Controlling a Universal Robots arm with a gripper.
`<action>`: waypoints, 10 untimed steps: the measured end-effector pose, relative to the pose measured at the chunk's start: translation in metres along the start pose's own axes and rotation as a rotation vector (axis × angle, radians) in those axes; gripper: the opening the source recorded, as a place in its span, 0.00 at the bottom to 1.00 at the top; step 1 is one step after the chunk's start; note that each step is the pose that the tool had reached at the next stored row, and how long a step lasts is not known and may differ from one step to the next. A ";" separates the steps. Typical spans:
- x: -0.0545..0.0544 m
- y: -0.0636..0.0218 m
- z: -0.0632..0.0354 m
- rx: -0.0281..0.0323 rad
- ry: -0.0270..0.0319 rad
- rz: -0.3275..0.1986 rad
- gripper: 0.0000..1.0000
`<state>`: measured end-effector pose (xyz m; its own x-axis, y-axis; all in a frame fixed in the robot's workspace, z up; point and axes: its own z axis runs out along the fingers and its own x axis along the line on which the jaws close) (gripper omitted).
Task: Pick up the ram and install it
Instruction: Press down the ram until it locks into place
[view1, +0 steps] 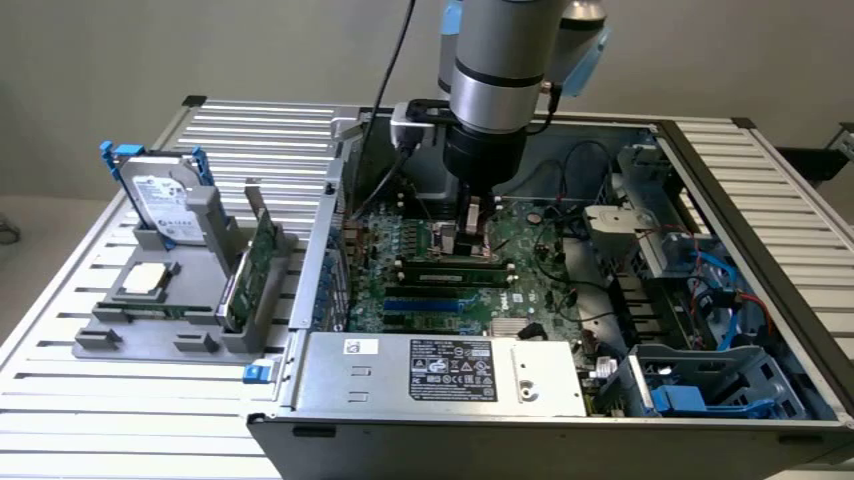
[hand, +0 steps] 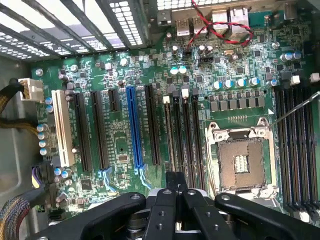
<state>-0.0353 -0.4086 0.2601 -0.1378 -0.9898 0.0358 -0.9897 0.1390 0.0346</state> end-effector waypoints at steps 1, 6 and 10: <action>0.000 0.0000 0.0000 -0.0005 -0.0005 0.014 0.11; 0.000 0.0000 -0.0002 -0.0031 -0.0031 0.086 0.11; 0.000 0.0000 -0.0004 -0.0051 -0.0050 0.143 0.11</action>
<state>-0.0353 -0.4086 0.2605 -0.2775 -0.9600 0.0358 -0.9597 0.2787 0.0346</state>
